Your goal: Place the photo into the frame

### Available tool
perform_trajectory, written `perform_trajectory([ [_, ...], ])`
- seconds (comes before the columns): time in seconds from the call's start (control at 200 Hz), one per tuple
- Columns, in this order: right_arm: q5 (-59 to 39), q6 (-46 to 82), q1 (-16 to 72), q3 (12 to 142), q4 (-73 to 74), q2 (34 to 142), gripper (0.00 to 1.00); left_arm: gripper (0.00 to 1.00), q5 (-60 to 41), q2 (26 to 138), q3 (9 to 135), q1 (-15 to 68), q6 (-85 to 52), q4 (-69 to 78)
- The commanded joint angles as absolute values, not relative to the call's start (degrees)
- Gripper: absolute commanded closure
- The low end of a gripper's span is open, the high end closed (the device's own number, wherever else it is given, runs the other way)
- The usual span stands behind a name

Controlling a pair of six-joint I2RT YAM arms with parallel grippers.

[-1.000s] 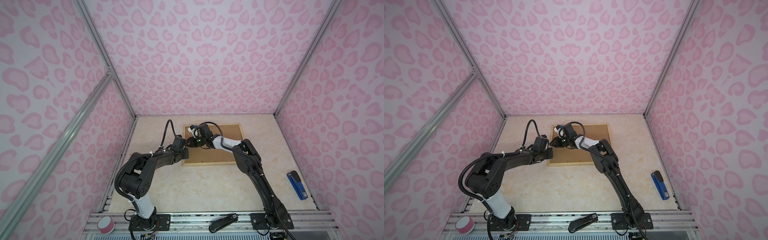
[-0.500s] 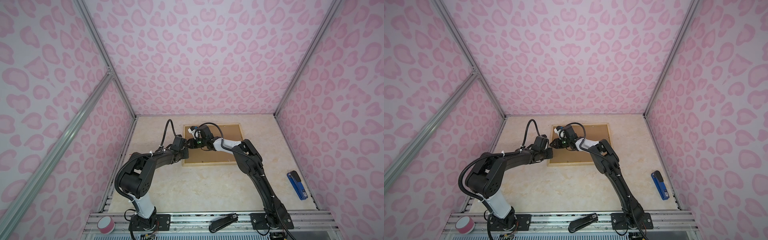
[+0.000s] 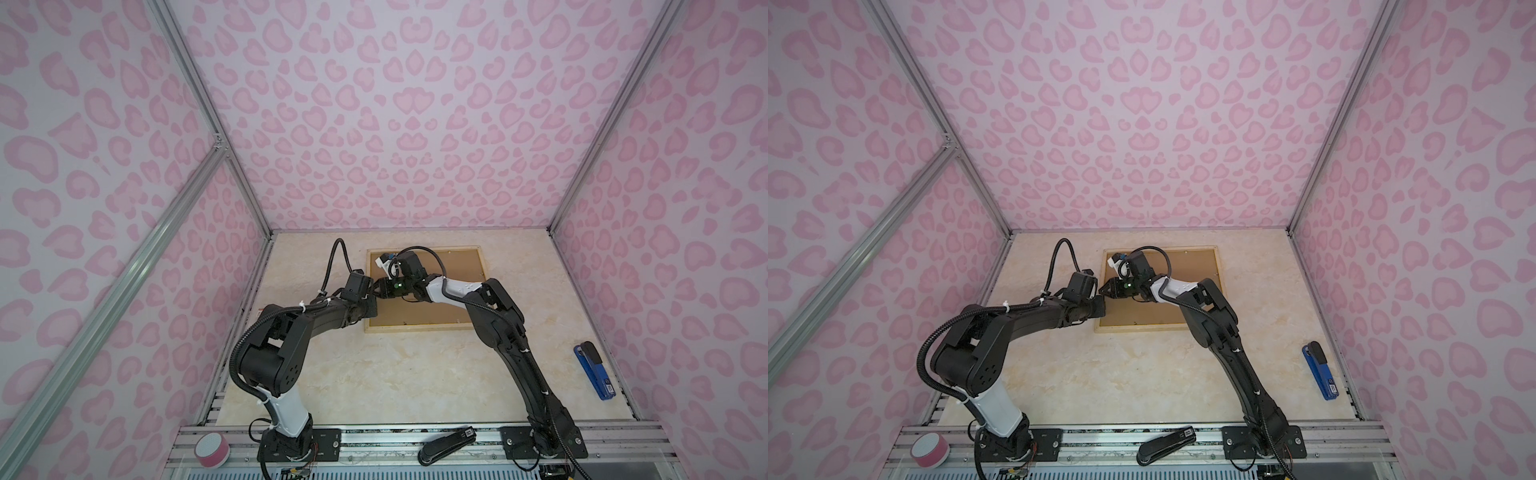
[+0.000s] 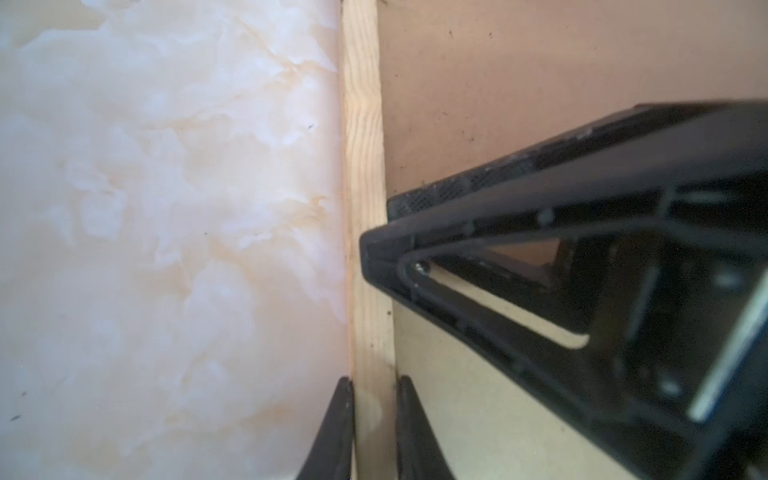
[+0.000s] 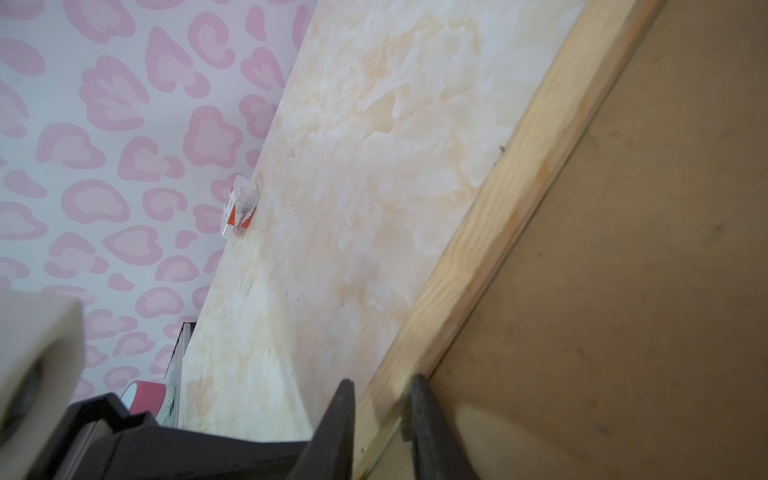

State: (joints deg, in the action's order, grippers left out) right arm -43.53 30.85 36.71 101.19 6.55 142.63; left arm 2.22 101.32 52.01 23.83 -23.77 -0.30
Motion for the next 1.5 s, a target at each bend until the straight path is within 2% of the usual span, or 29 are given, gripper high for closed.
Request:
perform_trajectory([
  [0.0,-46.12,30.99,37.66,99.67,-9.37,144.36,0.76,0.91,-4.93,101.98,51.86,24.08,-21.73,-3.29],
  [0.63,-43.64,29.86,33.73,101.84,-8.74,141.04,0.7,0.91,-4.48,101.69,51.72,24.09,-21.97,-4.17],
  [0.805,-39.84,27.01,30.74,97.56,-10.21,135.23,0.68,0.77,-3.97,100.87,52.72,24.13,-22.15,-5.41],
  [1.034,-32.04,21.86,26.3,89.21,-13.54,124.0,0.63,0.65,-2.37,98.3,54.88,24.13,-21.6,-7.52],
  [1.254,-22.73,17.97,20.47,82.42,-18.69,115.66,0.61,0.65,1.62,94.36,56.22,25.24,-21.02,-11.3],
  [1.274,-22.17,17.73,19.99,82.24,-19.17,115.32,0.61,0.6,3.08,93.88,56.4,25.7,-20.8,-11.91],
  [1.324,-19.99,16.79,18.54,81.58,-20.81,114.27,0.59,0.58,5.73,92.9,56.91,27.1,-20.1,-13.28],
  [1.494,-8.43,13.96,14.58,80.77,-26.7,111.26,0.56,0.55,13.16,91.91,59.07,32.75,-18.09,-16.72],
])
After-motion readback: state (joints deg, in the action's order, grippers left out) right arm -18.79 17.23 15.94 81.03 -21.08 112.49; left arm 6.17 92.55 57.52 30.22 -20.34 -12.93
